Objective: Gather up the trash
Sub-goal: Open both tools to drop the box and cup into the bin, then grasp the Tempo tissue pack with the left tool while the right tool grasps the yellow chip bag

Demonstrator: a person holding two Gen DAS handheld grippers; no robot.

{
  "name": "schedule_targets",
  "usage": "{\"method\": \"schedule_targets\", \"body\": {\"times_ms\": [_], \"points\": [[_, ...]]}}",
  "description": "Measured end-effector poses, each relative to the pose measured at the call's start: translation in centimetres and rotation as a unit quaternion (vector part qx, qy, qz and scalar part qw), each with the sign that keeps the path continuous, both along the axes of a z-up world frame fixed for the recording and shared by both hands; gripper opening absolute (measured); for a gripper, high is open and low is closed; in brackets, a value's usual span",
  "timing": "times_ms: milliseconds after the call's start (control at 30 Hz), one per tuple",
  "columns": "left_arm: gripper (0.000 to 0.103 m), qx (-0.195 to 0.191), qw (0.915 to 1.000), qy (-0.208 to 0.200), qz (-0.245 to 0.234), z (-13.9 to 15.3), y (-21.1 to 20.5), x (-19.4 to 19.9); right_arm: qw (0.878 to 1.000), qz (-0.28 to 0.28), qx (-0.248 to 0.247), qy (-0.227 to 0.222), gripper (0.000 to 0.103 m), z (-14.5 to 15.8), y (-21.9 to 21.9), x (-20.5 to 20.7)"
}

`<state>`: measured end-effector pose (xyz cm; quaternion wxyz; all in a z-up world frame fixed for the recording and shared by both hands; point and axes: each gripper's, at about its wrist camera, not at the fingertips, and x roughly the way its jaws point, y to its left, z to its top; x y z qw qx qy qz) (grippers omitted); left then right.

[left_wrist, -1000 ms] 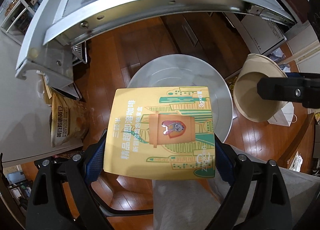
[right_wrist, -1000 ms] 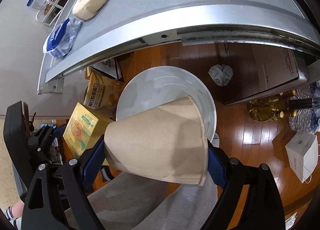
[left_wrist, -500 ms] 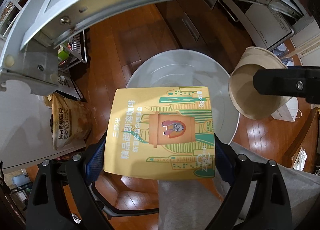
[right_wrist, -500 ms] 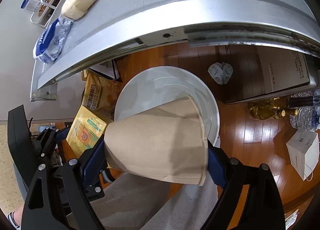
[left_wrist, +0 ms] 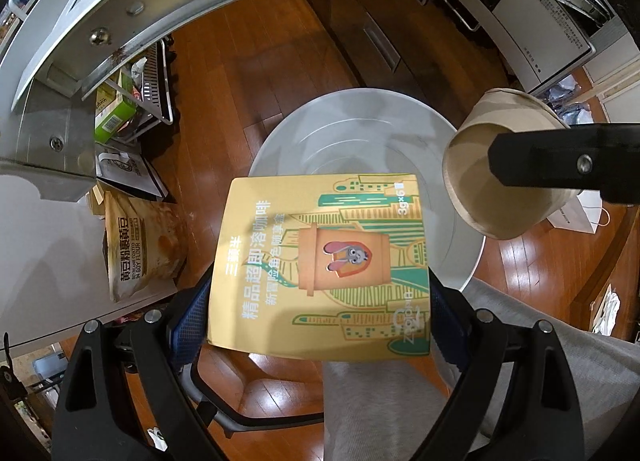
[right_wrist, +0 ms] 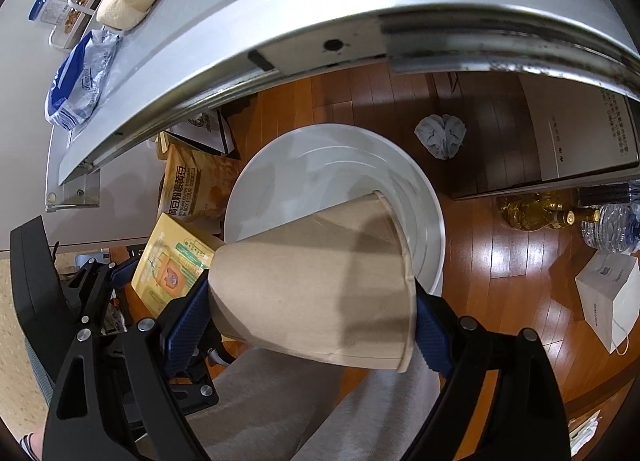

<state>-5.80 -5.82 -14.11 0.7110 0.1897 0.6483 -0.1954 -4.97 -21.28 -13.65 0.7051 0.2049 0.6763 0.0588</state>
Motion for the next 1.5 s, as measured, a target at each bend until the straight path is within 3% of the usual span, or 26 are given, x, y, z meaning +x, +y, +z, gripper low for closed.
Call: {"method": "schedule_targets", "body": {"times_ms": [167, 333, 533, 767, 967, 1100, 1267, 1333, 1400, 1500], "points": [[0.096, 0.0, 1.0, 0.0, -0.007, 0.0, -0.3, 0.0, 1.0, -0.008, 0.013, 0.012, 0.092, -0.4, -0.1, 0.1], [0.096, -0.044, 0.9985, 0.033, 0.007, 0.0, 0.3, 0.4, 1.0, -0.019, 0.014, 0.014, 0.092, -0.4, -0.6, 0.0], [0.096, -0.053, 0.9978, 0.037, 0.017, 0.4, 0.7, 0.6, 1.0, -0.02, 0.015, 0.006, 0.092, 0.6, -1.5, -0.6], [0.096, -0.061, 0.9978, -0.015, 0.019, 4.1, 1.6, 0.2, 0.996, 0.016, -0.045, -0.07, 0.092, 6.3, -2.0, -2.1], [0.096, -0.064, 0.9931, -0.097, 0.016, 9.6, 2.1, -0.2, 0.972, 0.038, -0.136, -0.19, 0.092, 14.2, -2.1, -2.4], [0.096, -0.074, 0.9841, -0.156, 0.042, 13.3, 2.9, 1.3, 0.962, 0.025, -0.137, -0.234, 0.092, 17.1, -2.6, -0.4], [0.096, -0.081, 0.9769, -0.183, 0.076, 15.0, 3.6, 3.9, 0.962, 0.003, -0.124, -0.242, 0.092, 18.1, -2.3, 3.5], [0.096, -0.079, 0.9759, -0.185, 0.085, 14.9, 3.6, 5.0, 0.967, -0.007, -0.094, -0.236, 0.091, 17.6, -2.5, 5.2], [0.096, -0.083, 0.9744, -0.189, 0.09, 14.8, 3.6, 5.9, 0.971, -0.012, -0.067, -0.228, 0.083, 16.9, -2.2, 6.5], [0.096, -0.08, 0.9724, -0.199, 0.091, 15.0, 3.5, 6.5, 0.976, -0.022, -0.071, -0.206, 0.078, 15.4, -1.7, 9.2]]}}
